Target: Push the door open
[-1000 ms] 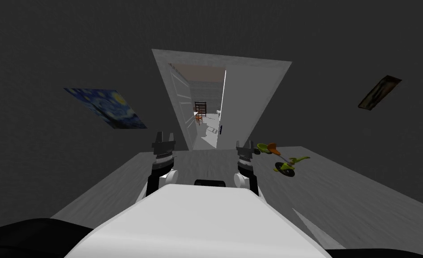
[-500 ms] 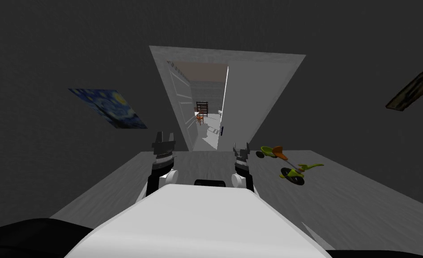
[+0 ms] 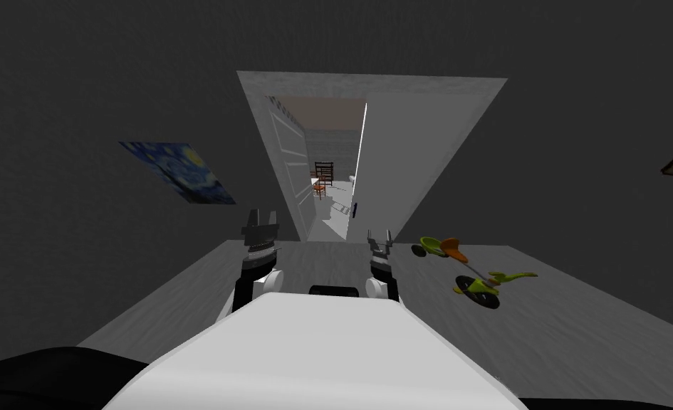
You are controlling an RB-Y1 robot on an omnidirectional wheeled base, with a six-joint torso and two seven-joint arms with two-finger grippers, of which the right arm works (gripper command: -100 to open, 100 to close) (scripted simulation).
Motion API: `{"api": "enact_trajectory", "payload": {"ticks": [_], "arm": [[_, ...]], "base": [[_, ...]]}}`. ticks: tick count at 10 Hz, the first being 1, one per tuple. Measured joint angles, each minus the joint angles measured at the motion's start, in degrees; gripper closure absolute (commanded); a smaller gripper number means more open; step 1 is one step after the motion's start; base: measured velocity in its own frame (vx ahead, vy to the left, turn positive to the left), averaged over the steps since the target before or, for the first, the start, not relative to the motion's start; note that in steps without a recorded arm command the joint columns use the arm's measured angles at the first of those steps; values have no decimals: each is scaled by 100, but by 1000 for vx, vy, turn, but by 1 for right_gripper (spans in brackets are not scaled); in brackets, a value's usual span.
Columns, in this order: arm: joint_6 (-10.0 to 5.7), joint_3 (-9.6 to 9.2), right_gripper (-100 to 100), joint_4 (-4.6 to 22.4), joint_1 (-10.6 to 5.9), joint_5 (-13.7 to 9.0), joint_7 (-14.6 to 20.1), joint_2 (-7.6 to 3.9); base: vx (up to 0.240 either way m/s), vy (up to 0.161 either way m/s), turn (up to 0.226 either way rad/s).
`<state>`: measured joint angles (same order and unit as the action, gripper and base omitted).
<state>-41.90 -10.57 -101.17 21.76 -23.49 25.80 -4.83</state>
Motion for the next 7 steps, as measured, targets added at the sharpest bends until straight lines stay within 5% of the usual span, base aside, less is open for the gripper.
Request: {"api": "enact_trajectory", "payload": {"ticks": [7], "arm": [[-273, -372, -100, 917, -258, -488, 635, -55]], "base": [[105, -45, 68]]}}
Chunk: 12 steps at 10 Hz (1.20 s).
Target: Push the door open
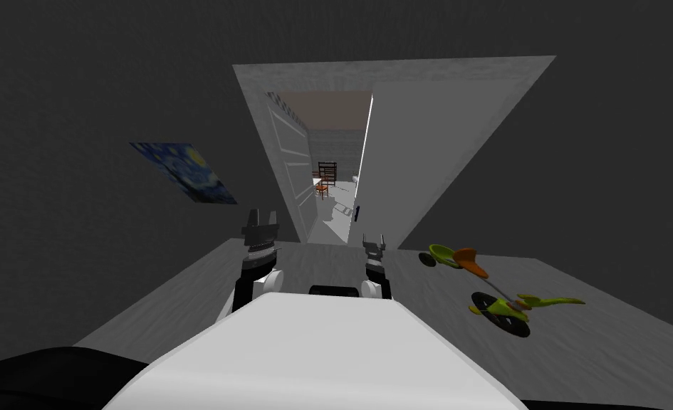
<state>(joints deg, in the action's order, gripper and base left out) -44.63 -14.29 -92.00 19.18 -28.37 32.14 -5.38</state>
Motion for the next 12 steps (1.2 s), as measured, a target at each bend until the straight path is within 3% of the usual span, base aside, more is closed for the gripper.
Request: {"api": "enact_trajectory", "payload": {"ticks": [2, 7, 12], "arm": [[-74, -132, -100, 337, -116, -213, 250, -18], [-204, -406, -100, 832, -192, -570, 692, -59], [-404, -682, -100, 1563, -426, -953, 1175, -49]], "base": [[125, -61, 90], [84, -51, 60], [114, -63, 80]]}}
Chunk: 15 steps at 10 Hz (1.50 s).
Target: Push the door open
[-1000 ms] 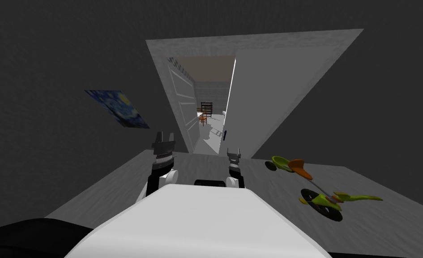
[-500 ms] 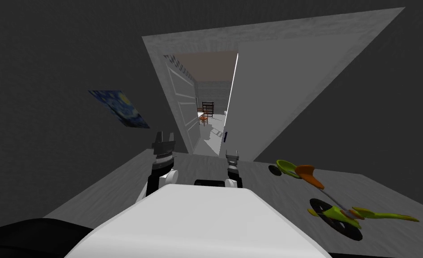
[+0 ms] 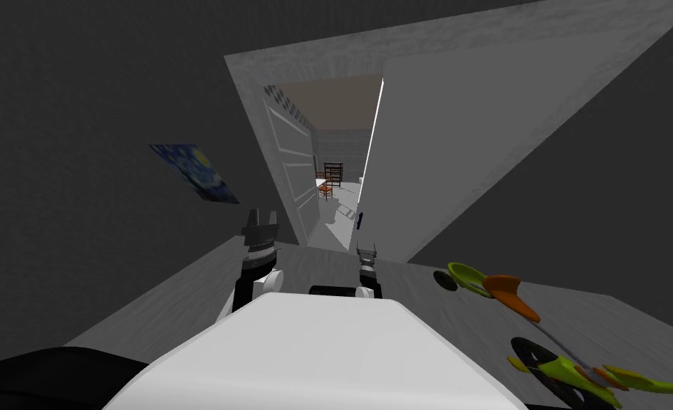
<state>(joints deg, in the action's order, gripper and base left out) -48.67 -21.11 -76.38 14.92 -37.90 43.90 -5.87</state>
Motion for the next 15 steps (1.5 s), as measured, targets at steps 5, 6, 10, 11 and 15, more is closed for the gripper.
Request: {"api": "enact_trajectory", "payload": {"ticks": [5, 6, 10, 11, 15], "arm": [[-208, -330, -100, 735, -181, -428, 542, 9], [-265, -407, -100, 877, -189, -521, 680, -14], [-345, -573, -100, 1270, -314, -785, 982, -3], [-362, -619, -100, 1347, -327, -848, 1047, 4], [-454, -705, -100, 1619, -403, -967, 1242, 7]], "base": [[141, -75, 74], [145, -111, 72], [120, -64, 53], [140, -69, 45], [127, -53, 28]]}}
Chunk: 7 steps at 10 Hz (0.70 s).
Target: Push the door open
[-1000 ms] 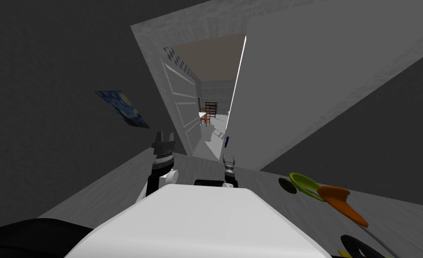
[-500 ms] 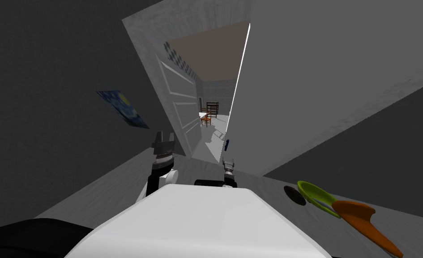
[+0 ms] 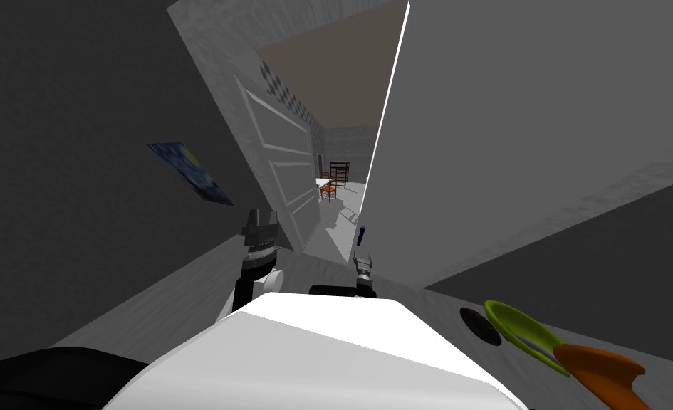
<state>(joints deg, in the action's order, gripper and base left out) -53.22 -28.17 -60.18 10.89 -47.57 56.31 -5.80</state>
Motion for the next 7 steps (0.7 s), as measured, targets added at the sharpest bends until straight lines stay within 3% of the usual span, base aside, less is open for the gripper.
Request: {"api": "enact_trajectory", "payload": {"ticks": [7], "arm": [[-3, 114, -100, 159, -109, -39, 91, -21]], "base": [[188, -31, 24]]}}
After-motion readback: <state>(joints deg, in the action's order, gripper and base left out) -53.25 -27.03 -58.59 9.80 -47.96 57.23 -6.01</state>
